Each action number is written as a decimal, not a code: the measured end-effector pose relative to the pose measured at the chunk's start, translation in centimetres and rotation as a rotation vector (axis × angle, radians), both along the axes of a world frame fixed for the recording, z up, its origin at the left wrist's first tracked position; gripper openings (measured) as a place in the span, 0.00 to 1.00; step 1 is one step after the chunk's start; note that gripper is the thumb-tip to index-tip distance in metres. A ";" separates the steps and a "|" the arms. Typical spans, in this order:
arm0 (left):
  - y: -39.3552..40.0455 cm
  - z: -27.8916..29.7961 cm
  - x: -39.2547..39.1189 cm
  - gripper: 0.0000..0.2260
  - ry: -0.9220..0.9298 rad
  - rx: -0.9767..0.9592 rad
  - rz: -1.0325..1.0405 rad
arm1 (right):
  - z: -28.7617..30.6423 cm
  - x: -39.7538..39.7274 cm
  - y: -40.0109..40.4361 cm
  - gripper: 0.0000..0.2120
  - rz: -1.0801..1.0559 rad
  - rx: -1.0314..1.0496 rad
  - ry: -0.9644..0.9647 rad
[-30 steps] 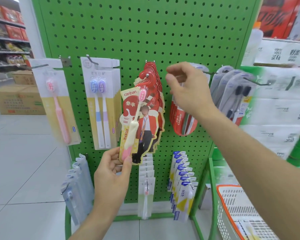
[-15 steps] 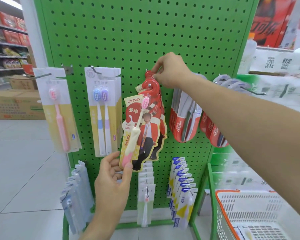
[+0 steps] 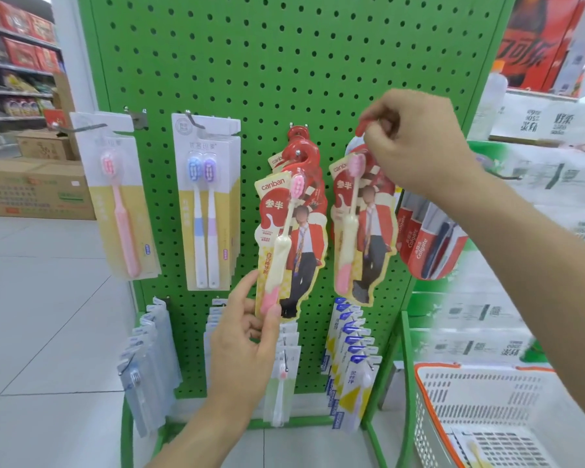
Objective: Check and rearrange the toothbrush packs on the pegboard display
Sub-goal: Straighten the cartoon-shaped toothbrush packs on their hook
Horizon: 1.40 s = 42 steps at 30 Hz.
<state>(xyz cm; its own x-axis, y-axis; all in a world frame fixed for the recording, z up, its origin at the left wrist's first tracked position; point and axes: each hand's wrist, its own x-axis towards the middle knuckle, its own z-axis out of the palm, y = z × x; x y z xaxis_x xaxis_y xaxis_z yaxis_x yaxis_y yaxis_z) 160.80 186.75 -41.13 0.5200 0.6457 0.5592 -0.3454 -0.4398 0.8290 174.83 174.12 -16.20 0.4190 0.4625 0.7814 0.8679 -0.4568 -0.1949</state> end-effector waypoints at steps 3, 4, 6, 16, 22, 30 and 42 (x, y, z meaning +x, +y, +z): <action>-0.5 0.2 0.5 0.25 0.008 -0.003 0.014 | -0.8 -0.5 -0.7 0.11 0.030 0.069 -0.104; -0.6 0.2 0.6 0.25 0.015 -0.007 0.018 | -1.0 -0.7 -0.9 0.11 0.041 0.077 -0.127; -0.7 0.0 0.9 0.24 0.032 -0.013 0.026 | -1.5 -1.2 -1.2 0.11 0.066 0.086 -0.159; 0.2 -0.2 0.9 0.22 0.162 -0.041 0.092 | -8.5 -3.8 -3.6 0.07 0.155 0.141 -0.113; 0.0 0.8 -1.0 0.16 0.156 0.034 0.233 | -13.2 -4.1 -4.4 0.06 0.224 0.177 0.166; -0.9 0.0 -3.1 0.14 0.465 0.063 -0.291 | -20.1 -4.0 -3.5 0.07 0.385 0.030 0.756; 0.3 -4.0 -3.2 0.08 0.927 -0.317 -0.589 | -31.0 -3.8 -1.4 0.09 0.265 -0.042 0.833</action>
